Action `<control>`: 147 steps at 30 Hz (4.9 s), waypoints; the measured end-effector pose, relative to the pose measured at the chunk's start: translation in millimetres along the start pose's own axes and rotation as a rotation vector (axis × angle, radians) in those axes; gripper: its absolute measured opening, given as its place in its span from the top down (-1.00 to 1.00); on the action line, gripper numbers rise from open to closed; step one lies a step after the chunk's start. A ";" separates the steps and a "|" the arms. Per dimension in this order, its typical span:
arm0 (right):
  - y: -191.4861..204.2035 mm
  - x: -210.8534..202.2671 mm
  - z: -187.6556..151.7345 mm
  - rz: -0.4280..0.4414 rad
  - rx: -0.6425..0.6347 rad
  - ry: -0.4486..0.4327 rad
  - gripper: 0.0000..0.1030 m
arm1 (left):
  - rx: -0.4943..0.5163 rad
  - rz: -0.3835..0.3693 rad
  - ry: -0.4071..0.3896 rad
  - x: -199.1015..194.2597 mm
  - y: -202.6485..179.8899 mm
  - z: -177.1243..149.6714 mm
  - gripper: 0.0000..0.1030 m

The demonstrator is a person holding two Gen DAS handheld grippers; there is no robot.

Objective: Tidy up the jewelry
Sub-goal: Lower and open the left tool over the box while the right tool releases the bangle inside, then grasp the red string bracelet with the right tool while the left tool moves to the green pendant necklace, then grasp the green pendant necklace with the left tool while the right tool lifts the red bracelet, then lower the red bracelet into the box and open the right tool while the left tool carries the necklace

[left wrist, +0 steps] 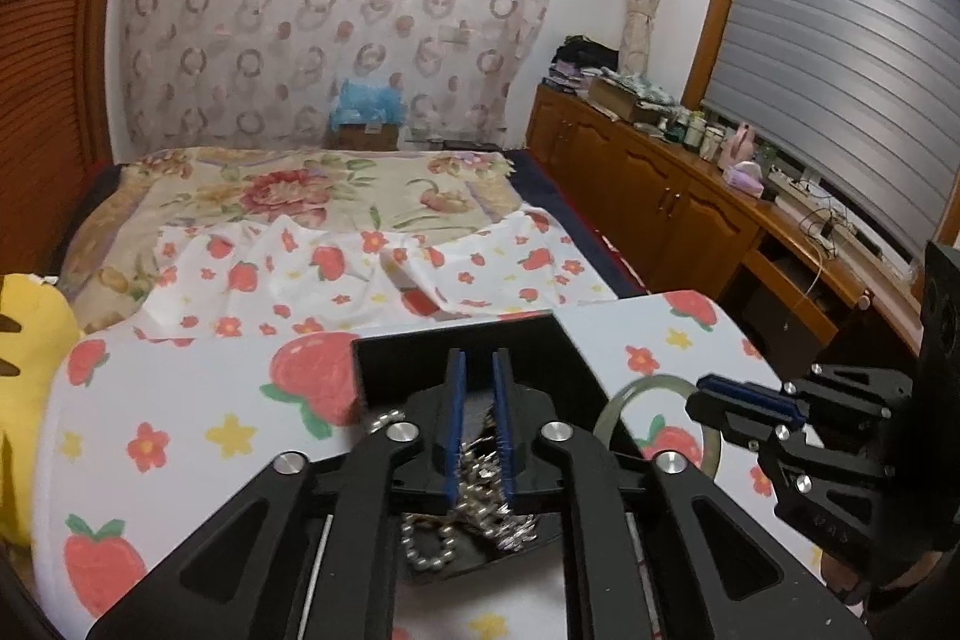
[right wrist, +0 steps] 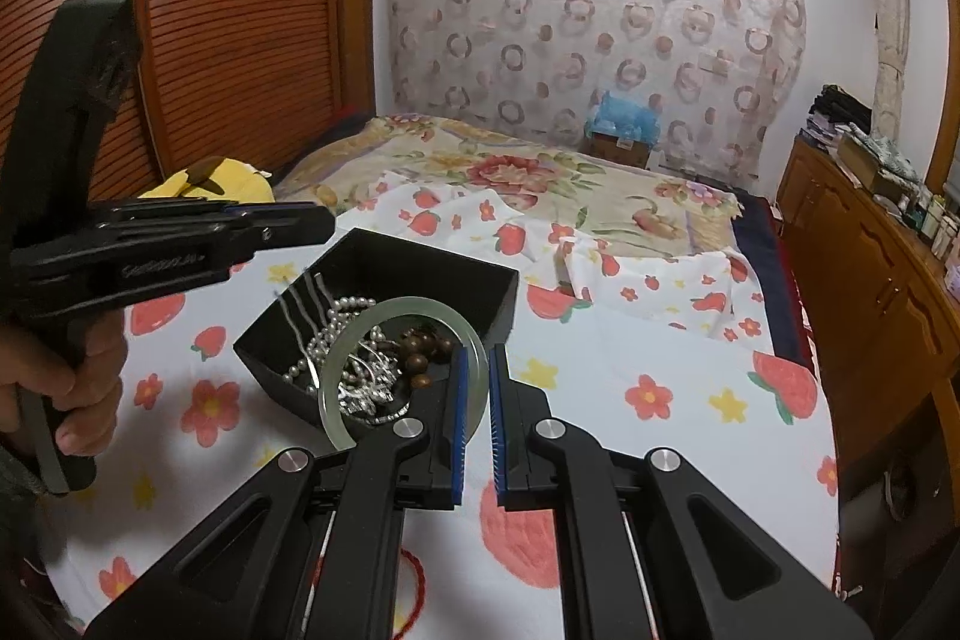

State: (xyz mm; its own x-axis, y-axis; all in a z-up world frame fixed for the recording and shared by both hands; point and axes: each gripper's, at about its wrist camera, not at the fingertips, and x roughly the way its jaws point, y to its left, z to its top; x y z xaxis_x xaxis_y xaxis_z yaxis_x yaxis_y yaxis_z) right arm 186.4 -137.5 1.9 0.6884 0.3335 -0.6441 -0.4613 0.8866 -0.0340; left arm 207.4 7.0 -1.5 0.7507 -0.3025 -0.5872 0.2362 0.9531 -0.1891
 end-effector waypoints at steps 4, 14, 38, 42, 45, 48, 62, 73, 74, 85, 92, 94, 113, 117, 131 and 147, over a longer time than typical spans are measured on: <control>3.5 11.7 8.1 0.005 0.007 -0.002 0.85 | 0.032 0.039 -0.005 -10.9 3.9 -6.5 0.58; 7.2 50.7 17.2 0.021 0.030 0.046 0.83 | 0.046 0.094 -0.006 -31.0 21.7 -19.6 0.08; 10.3 26.2 6.8 0.038 -0.016 -0.008 0.52 | 0.067 0.174 -0.015 -54.3 28.4 -51.0 -0.69; 8.5 8.0 -9.7 0.052 -0.019 -0.008 0.52 | 0.064 0.178 -0.022 -57.6 28.5 -53.3 -0.70; 8.0 -2.2 -23.9 0.069 -0.019 0.002 0.44 | 0.062 0.178 -0.014 -60.6 28.1 -60.1 -0.76; 5.8 -7.7 -39.2 0.082 -0.015 0.029 0.36 | 0.072 0.179 -0.003 -61.6 25.3 -68.3 -0.78; 9.2 11.3 -94.6 0.102 -0.054 0.207 0.49 | 0.132 0.107 0.069 -61.8 -6.2 -109.6 -0.78; 3.8 -1.8 -97.0 0.115 -0.028 0.171 0.93 | 0.170 0.004 0.144 -50.7 -43.4 -129.1 -0.78; 4.1 -4.1 -95.3 0.117 -0.024 0.161 0.93 | 0.174 -0.002 0.146 -49.7 -47.0 -130.3 -0.78; 4.8 -45.8 -76.3 0.165 -0.008 0.018 0.94 | 0.222 -0.061 0.190 -36.5 -78.6 -137.6 -0.43; -1.4 -47.7 -76.7 0.138 0.003 0.016 0.93 | 0.234 -0.086 0.233 -28.5 -85.1 -143.6 0.23; -2.8 -47.0 -77.6 0.131 0.002 0.019 0.93 | 0.235 -0.090 0.240 -27.0 -86.7 -145.4 0.36; 5.2 -44.7 -80.4 0.132 -0.014 0.018 0.93 | 0.204 -0.064 0.184 -42.1 -71.7 -134.6 0.91; 7.8 -46.1 -76.0 0.133 -0.016 0.014 0.93 | 0.183 -0.061 0.153 -50.3 -63.4 -126.4 0.92; 17.0 -49.1 -44.2 0.127 -0.035 -0.031 0.93 | 0.145 -0.026 0.077 -63.0 -42.9 -97.5 0.92; 20.6 -27.6 -1.5 0.100 -0.034 -0.047 0.93 | 0.135 0.007 0.021 -68.1 -26.6 -67.6 0.92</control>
State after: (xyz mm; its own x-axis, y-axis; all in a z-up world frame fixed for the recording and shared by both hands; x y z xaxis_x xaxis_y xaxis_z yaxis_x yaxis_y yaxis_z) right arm 157.1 -128.9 17.8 0.6630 0.4353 -0.6091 -0.5474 0.8369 0.0022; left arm 108.3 2.1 -9.6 0.7398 -0.2941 -0.6051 0.3129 0.9466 -0.0775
